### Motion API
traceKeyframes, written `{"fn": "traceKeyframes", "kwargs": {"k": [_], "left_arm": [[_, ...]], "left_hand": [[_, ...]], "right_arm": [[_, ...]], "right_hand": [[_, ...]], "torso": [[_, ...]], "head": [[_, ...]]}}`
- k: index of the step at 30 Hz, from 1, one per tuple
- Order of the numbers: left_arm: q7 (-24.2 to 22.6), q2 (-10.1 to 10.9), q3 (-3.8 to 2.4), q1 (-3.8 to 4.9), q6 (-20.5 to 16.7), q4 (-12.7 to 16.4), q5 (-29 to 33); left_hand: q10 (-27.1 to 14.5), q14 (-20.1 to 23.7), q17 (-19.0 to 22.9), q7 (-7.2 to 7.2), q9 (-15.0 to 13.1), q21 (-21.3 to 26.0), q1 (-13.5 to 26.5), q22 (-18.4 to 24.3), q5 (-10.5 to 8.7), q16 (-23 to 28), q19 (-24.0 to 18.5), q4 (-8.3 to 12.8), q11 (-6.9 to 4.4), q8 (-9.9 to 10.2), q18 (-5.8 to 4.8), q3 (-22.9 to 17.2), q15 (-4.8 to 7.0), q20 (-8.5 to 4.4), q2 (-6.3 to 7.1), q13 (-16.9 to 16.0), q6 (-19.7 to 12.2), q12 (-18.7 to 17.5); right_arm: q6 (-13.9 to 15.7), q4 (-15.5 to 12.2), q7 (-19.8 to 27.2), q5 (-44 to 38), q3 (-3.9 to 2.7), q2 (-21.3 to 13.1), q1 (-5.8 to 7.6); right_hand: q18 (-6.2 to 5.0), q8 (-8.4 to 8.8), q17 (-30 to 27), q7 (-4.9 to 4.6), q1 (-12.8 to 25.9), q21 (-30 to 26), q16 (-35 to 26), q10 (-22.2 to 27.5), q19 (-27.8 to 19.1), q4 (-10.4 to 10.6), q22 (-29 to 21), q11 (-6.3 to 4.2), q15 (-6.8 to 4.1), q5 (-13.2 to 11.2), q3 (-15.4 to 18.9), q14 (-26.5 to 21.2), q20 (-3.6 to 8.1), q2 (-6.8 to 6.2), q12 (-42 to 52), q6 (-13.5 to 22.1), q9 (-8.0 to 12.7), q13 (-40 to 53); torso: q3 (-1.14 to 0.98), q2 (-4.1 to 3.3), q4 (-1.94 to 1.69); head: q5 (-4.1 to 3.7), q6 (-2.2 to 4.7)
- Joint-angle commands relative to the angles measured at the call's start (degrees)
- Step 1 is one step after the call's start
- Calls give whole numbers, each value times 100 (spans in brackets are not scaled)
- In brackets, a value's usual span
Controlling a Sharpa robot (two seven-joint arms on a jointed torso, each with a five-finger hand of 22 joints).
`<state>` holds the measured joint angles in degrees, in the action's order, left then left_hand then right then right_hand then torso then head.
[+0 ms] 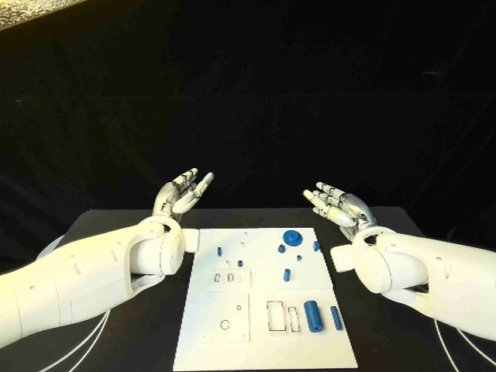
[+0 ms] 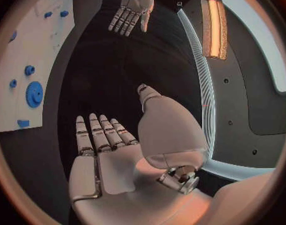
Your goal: Assemble the parts on the task board
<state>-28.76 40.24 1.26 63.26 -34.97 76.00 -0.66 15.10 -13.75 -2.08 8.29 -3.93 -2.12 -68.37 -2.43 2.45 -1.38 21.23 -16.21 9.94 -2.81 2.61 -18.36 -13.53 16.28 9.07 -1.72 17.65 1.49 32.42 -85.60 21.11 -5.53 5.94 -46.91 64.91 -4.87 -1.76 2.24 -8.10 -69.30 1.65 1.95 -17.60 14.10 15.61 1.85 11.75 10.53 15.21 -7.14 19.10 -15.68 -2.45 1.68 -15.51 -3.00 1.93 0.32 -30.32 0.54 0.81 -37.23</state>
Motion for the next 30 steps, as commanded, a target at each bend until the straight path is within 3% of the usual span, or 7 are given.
{"fn": "traceKeyframes", "kwargs": {"k": [1,7,9,11,15,19,30], "left_arm": [[-83,-27,0,16,492,-31,-126],[-83,-27,0,16,492,-31,-126],[-69,130,2,20,677,39,-137],[-82,186,2,23,716,97,-168],[-90,324,3,36,786,252,-273],[-66,502,3,64,861,473,-402],[77,994,-2,166,1162,1260,-520]], "left_hand": [[97,-70,-13,424,-23,-38,-282,-14,43,-41,113,-52,24,-47,97,-103,-55,51,38,-16,106,32],[253,-186,-33,482,-50,-51,-366,-20,41,-72,120,-44,93,-81,107,-58,-57,49,13,-35,228,59],[449,-348,-62,525,-82,-84,-487,-39,39,-107,253,-37,156,-123,135,7,-60,43,-15,-52,367,81],[1209,-1051,-184,683,-186,-212,-697,-108,45,-287,821,16,376,-271,288,99,-47,28,-80,-117,823,210],[2744,-2576,-440,660,-402,-557,-1034,-248,47,-694,2043,165,404,-595,566,165,116,27,-127,-224,1775,444],[3809,-3663,-669,593,-638,-912,-1302,-365,36,-1130,2753,431,133,-1009,796,42,377,-44,-119,-279,2854,710],[4660,-4575,-1097,407,-672,-1327,-1429,-479,41,-1484,3547,722,-85,-1167,793,-508,699,-369,-9,-221,3276,588]], "right_arm": [[-963,50,-488,-566,49,-20,54],[-1162,94,-605,-673,108,-42,103],[-554,344,-395,-1991,108,-57,185],[-400,385,-395,-2416,107,-67,215],[-201,465,-499,-3250,105,-86,293],[-213,550,-801,-4240,103,-84,404],[-1018,458,-2036,-6591,99,-69,696]], "right_hand": [[-151,-65,36,-641,-446,57,54,-286,99,25,28,48,59,40,-20,249,-95,-14,56,-242,-40,30],[-337,-296,206,-622,-1138,313,298,-1385,929,-276,143,68,74,-196,-108,1554,-112,-114,159,-1191,-203,100],[-410,-446,302,-576,-1475,517,456,-2111,1626,-468,217,86,66,-403,-240,2373,-103,-195,220,-1772,-302,136],[-486,-552,352,-534,-1627,661,539,-2761,2216,-570,253,98,43,-406,-352,2898,-96,-247,258,-2228,-369,162],[-574,-771,414,-478,-1852,1002,712,-3606,3363,-747,323,-42,-114,-427,-617,3574,-10,-390,280,-3211,-499,180],[-563,-851,469,-426,-1869,1122,828,-4187,3922,-757,299,-200,-311,-426,-1004,4130,192,-588,267,-3632,-510,170],[-555,-940,928,-191,-1662,1739,1172,-5082,4849,-697,566,-502,-720,-564,-1573,5277,630,-999,222,-4169,-586,204]], "torso": [[1,3,1],[1,3,1],[12,-24,6],[14,-55,0],[3,-132,-32],[-4,-221,-67],[12,-516,-190]], "head": [[1,-2],[1,-2],[23,-160],[13,-169],[-29,-184],[-74,-181],[-214,-184]]}}
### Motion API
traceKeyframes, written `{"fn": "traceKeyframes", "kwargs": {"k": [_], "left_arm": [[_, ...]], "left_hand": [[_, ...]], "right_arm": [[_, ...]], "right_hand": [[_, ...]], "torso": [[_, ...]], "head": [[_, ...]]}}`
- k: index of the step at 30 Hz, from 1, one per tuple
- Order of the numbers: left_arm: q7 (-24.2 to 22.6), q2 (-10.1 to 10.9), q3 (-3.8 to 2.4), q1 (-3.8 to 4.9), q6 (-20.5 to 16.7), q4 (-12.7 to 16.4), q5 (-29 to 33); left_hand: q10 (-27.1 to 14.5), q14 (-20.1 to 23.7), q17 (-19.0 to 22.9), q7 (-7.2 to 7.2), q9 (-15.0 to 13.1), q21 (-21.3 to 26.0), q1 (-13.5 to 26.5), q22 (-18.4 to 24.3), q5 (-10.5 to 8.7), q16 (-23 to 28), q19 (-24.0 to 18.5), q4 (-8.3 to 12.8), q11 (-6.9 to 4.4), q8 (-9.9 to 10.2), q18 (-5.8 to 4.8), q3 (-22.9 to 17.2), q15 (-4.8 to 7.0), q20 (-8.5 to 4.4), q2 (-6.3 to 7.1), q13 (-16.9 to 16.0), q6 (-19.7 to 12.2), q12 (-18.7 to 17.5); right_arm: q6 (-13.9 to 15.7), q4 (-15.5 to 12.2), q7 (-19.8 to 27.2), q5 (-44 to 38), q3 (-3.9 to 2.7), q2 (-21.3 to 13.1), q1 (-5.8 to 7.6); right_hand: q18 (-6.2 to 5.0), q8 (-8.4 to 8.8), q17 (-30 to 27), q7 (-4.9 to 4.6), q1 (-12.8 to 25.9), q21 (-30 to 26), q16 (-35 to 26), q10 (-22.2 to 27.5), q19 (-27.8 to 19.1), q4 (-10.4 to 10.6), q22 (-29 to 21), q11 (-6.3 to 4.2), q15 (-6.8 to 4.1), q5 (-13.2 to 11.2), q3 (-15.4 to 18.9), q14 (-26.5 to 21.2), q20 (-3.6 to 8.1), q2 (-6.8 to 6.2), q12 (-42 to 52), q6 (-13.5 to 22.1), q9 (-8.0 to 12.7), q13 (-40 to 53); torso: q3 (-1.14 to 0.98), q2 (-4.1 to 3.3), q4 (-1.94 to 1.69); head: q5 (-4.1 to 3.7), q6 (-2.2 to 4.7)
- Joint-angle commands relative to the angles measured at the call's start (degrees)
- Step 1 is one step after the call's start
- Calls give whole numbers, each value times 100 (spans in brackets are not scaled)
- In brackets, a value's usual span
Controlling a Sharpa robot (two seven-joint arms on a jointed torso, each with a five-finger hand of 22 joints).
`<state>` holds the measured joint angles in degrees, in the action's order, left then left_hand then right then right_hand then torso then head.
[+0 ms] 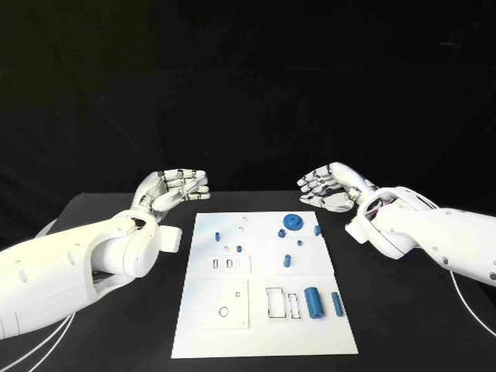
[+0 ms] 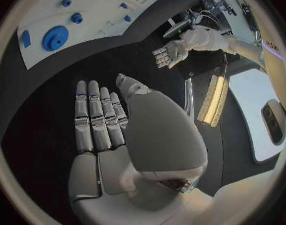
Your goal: Assemble the parts on the task board
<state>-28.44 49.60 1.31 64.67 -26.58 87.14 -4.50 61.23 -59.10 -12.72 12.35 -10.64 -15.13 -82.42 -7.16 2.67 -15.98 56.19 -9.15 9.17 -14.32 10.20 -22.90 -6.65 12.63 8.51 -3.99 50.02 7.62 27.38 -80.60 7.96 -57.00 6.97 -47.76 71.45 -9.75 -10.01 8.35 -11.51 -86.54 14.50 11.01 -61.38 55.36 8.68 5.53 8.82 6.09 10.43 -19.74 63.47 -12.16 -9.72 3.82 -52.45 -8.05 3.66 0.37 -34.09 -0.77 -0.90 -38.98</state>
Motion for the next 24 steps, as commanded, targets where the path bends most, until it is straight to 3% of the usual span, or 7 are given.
{"fn": "traceKeyframes", "kwargs": {"k": [1,3,5,9,14,17,24], "left_arm": [[58,101,-9,36,347,225,-139],[84,188,-14,64,399,395,-153],[98,244,-17,79,432,501,-160],[125,363,-25,107,492,725,-168],[140,467,-35,127,537,936,-172],[151,511,-41,137,560,1032,-172],[172,574,-52,171,602,1171,-173]], "left_hand": [[71,-51,-49,0,0,-35,-18,-8,21,-28,60,23,-10,-16,33,-79,16,-11,58,7,45,-36],[142,-97,-111,-5,1,-71,4,-20,22,-49,98,54,-21,-19,30,-171,34,-36,101,9,74,-82],[176,-132,-157,-7,2,-103,24,-32,21,-68,128,77,-26,-18,28,-233,46,-53,129,12,88,-121],[190,-143,-188,-6,5,-121,46,-39,21,-75,141,92,-26,-12,25,-268,50,-62,157,14,87,-153],[192,-78,-217,-2,11,-112,87,-32,21,-34,103,110,-16,1,14,-324,32,-55,184,17,78,-210],[193,-67,-223,0,12,-109,98,-29,20,-26,94,113,-14,4,12,-334,28,-53,190,17,75,-222],[187,-34,-241,11,18,-100,137,-23,20,-3,70,120,-3,17,10,-357,15,-43,210,18,60,-258]], "right_arm": [[-589,-56,-825,-1627,-4,22,61],[-830,-114,-1123,-2179,-5,38,111],[-969,-149,-1263,-2460,-5,54,137],[-1211,-217,-1467,-2915,-5,95,173],[-1341,-237,-1566,-3187,-5,159,187],[-1401,-233,-1608,-3282,-5,193,189],[-1460,-211,-1676,-3376,-4,270,188]], "right_hand": [[-70,-120,372,161,85,518,320,-749,780,-2,234,-232,-305,-98,-304,943,310,-296,7,-495,-92,35],[-80,-168,771,267,145,1031,784,-982,1296,-17,519,-364,-528,-64,-252,1664,543,-388,15,-642,-166,66],[-52,-150,1221,316,212,1412,1178,-1081,1482,37,772,-427,-606,-68,-292,1942,701,-482,-21,-687,-226,83],[-6,-99,2294,329,283,2338,2413,-1031,1731,176,1597,-449,-652,-50,-488,2207,778,-606,-19,-715,-366,101],[355,-69,4597,348,303,4715,4873,-949,2342,224,4508,-458,-640,-25,-643,2347,773,-680,-9,-684,-546,103],[518,-67,5523,341,338,5687,5854,-888,2586,236,5755,-446,-624,-36,-660,2368,745,-686,-20,-656,-664,87],[597,-46,5973,339,378,6164,6349,-761,2691,255,6383,-419,-600,-51,-611,2374,709,-688,-25,-599,-752,64]], "torso": [[12,-176,-71],[26,-239,-102],[34,-279,-122],[48,-371,-157],[65,-471,-199],[70,-507,-224],[82,-582,-284]], "head": [[-59,-3],[-81,0],[-101,4],[-149,5],[-207,1],[-237,-16],[-303,-23]]}}
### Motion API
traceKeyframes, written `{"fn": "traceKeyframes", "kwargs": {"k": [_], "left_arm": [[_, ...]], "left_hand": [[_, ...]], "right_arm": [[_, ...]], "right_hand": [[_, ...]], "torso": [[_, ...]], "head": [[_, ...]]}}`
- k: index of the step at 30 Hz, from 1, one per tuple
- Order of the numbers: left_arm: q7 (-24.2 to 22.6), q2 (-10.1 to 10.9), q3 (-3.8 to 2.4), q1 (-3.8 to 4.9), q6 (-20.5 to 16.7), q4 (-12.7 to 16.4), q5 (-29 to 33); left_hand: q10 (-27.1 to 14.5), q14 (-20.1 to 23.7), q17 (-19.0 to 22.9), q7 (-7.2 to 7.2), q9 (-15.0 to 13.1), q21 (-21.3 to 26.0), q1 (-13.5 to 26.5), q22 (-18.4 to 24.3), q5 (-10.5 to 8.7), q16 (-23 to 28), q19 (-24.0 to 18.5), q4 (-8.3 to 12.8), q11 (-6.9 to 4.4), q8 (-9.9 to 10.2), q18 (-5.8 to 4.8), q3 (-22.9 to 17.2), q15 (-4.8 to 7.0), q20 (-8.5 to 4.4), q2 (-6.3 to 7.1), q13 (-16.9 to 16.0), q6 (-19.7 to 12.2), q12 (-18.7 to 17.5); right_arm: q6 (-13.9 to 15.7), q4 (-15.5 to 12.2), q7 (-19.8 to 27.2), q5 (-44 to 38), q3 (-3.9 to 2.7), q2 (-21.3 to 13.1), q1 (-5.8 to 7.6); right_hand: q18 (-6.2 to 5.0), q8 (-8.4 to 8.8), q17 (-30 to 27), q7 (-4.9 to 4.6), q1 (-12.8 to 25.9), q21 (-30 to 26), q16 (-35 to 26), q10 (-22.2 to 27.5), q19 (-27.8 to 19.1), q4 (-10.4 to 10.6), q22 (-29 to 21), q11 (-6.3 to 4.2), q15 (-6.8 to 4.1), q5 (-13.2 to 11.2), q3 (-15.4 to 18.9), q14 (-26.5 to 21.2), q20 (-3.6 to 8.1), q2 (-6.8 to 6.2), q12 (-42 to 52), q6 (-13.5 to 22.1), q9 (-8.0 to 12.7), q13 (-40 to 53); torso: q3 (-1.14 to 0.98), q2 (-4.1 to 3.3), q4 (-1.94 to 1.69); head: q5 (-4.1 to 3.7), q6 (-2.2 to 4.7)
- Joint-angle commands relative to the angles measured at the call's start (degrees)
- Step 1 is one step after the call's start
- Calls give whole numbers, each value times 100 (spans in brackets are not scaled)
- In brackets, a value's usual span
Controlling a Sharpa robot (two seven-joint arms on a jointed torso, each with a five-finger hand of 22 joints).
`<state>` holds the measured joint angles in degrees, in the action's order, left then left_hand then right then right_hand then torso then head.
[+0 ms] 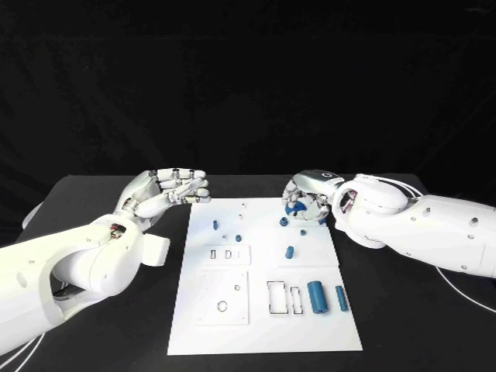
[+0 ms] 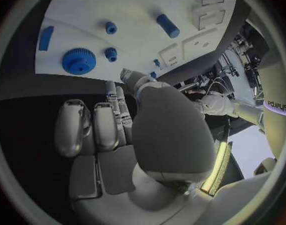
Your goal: Assemble the parts on the task board
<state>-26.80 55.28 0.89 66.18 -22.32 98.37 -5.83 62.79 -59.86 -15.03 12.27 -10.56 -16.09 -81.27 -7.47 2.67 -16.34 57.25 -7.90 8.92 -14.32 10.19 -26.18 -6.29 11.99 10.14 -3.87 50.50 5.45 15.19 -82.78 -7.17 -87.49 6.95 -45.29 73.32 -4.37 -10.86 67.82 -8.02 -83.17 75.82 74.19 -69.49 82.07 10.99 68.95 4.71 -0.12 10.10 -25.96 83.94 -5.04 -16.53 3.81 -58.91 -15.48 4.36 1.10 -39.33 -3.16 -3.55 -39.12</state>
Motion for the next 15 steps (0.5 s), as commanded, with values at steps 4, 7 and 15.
{"fn": "traceKeyframes", "kwargs": {"k": [4,7,15], "left_arm": [[16,20,-13,42,192,87,-37],[19,25,-15,55,199,101,-33],[24,44,-17,75,204,110,-24]], "left_hand": [[29,55,-19,25,12,0,39,11,20,45,-46,-1,27,22,9,-37,-26,26,56,5,6,-57],[29,55,-19,25,12,0,39,11,20,45,-46,-1,27,22,9,-37,-26,26,56,5,6,-57],[29,68,-27,30,14,4,62,15,20,55,-55,-3,32,26,9,-45,-32,31,59,4,2,-71]], "right_arm": [[-266,48,-209,-364,-1,81,-2],[-311,89,-257,-410,1,128,-7],[-417,203,-354,-495,10,205,-32]], "right_hand": [[82,47,126,-6,60,155,145,111,49,42,210,5,23,-23,40,324,-23,4,-26,66,-38,-11],[94,52,176,2,69,215,201,123,67,55,292,0,17,-25,54,326,-36,7,-22,80,-51,-8],[103,52,216,20,85,277,259,154,80,77,377,-8,10,-28,81,323,-47,15,-24,86,-74,-4]], "torso": [[15,-83,-69],[17,-100,-92],[13,-134,-124]], "head": [[-55,-26],[-78,-36],[-105,-45]]}}
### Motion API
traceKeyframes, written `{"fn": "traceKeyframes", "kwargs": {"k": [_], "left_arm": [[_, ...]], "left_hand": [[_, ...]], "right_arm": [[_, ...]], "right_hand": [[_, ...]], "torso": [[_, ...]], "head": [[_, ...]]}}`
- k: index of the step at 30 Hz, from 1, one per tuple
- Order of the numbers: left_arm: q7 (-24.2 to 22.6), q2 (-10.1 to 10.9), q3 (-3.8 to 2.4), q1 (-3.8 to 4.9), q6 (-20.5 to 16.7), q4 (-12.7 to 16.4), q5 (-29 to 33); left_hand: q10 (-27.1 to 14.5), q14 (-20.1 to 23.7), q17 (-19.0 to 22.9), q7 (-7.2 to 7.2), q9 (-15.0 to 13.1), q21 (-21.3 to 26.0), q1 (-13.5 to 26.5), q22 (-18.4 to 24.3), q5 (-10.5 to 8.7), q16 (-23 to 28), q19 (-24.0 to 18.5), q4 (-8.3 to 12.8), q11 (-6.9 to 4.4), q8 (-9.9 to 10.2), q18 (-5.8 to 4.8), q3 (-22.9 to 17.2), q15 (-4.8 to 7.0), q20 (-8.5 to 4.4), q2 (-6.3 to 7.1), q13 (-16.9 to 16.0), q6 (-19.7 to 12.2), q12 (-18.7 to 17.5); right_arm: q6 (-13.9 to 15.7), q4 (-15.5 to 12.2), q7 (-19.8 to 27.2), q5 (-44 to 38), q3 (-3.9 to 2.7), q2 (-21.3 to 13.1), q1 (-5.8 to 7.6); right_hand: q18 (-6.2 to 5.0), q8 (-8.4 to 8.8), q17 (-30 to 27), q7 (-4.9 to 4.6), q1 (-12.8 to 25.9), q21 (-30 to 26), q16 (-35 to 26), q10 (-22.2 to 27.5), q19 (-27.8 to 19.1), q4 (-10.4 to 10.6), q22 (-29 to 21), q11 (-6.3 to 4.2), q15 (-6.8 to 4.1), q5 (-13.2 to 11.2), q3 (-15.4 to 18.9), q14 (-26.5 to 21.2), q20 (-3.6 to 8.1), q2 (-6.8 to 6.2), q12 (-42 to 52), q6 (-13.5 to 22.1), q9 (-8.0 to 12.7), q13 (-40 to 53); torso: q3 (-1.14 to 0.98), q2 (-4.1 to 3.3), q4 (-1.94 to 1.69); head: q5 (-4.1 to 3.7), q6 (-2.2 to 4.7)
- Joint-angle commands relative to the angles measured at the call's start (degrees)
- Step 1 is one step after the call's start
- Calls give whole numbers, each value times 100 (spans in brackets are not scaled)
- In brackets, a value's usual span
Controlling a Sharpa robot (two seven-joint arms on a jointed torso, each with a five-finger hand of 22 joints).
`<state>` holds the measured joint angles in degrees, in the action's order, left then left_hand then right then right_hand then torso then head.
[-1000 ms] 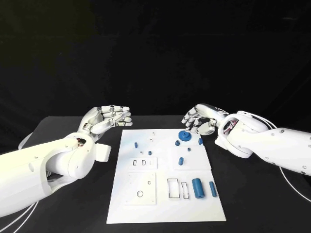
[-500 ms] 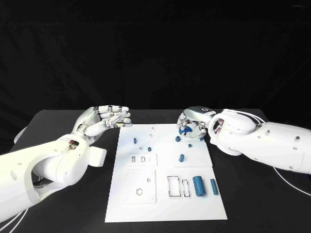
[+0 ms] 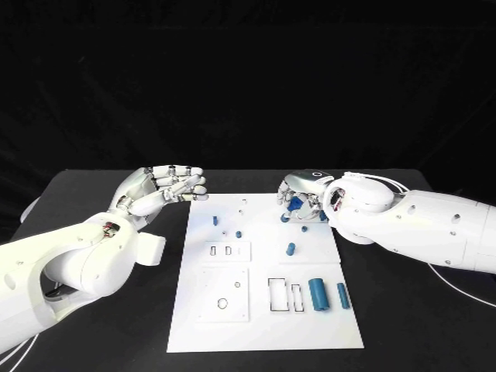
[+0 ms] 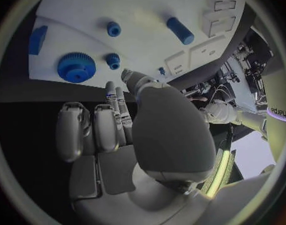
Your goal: Assemble the parts on the task board
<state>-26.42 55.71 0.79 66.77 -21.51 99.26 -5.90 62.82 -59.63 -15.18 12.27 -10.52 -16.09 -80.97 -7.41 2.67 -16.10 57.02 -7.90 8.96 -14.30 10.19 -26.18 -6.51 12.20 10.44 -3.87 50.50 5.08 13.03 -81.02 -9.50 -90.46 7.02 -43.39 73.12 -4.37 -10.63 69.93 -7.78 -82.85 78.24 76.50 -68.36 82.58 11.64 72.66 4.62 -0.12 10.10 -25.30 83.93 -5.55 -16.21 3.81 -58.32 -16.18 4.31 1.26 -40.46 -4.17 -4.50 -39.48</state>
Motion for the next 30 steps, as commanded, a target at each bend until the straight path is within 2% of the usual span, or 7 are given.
{"fn": "traceKeyframes", "kwargs": {"k": [1,7,10,15,19,23,30], "left_arm": [[-14,2,-7,18,125,20,-17],[-10,12,-7,24,128,13,-13],[-5,15,-8,26,129,4,-13],[-1,25,-8,30,129,2,-12],[3,31,-8,33,130,0,-12],[7,30,-8,34,133,-4,-10],[13,28,-8,35,139,-11,-6]], "left_hand": [[25,46,-12,30,9,4,32,8,20,30,-33,-3,28,24,9,-46,-10,10,29,4,2,-34],[25,46,-12,30,9,4,32,8,20,30,-33,-3,28,24,9,-46,-10,10,29,4,2,-34],[25,46,-12,30,9,4,32,8,20,30,-33,-3,28,24,9,-46,-10,10,29,4,2,-34],[26,50,-15,32,9,5,39,10,20,34,-36,-3,30,25,10,-50,-12,12,28,4,2,-39],[26,50,-15,32,9,5,39,10,20,34,-36,-3,30,25,10,-50,-12,12,28,4,2,-39],[27,52,-18,33,9,6,41,10,20,36,-38,-2,30,25,10,-55,-12,13,25,3,3,-42],[29,54,-21,34,9,6,42,11,19,38,-39,0,30,25,11,-62,-13,13,19,3,3,-45]], "right_arm": [[-215,35,-129,-204,4,20,-14],[-352,64,-168,-223,11,37,-29],[-428,78,-188,-227,17,46,-43],[-499,107,-214,-233,24,54,-65],[-516,124,-220,-236,26,58,-72],[-505,125,-214,-237,27,73,-77],[-457,148,-186,-218,28,123,-100]], "right_hand": [[103,29,5,-4,52,35,28,41,29,12,5,0,9,-28,16,324,4,-17,-24,27,-5,1],[108,26,25,-1,58,58,51,45,35,24,37,-1,5,-26,21,324,-1,-8,-21,22,-15,4],[109,26,24,0,63,65,55,46,36,30,46,-3,4,-27,25,322,-3,-7,-19,22,-18,5],[109,24,31,2,66,70,63,44,36,35,53,-4,1,-27,27,321,-6,-3,-17,20,-23,7],[112,14,33,9,65,88,73,35,40,44,78,-9,-3,-24,25,318,-8,8,-12,4,-34,12],[123,-16,66,20,35,148,118,-21,61,57,164,-21,-13,-5,-23,316,-8,54,2,-45,-67,27],[136,-63,88,20,31,213,168,-108,78,100,258,-30,-19,-11,-133,311,-5,132,2,-117,-123,44]], "torso": [[-3,-25,-27],[1,-36,-45],[-3,-38,-42],[2,-46,-41],[10,-45,-52],[8,-50,-69],[11,-53,-65]], "head": [[-16,-14],[-27,-39],[-23,-45],[-18,-55],[-31,-58],[-28,-60],[-15,-71]]}}
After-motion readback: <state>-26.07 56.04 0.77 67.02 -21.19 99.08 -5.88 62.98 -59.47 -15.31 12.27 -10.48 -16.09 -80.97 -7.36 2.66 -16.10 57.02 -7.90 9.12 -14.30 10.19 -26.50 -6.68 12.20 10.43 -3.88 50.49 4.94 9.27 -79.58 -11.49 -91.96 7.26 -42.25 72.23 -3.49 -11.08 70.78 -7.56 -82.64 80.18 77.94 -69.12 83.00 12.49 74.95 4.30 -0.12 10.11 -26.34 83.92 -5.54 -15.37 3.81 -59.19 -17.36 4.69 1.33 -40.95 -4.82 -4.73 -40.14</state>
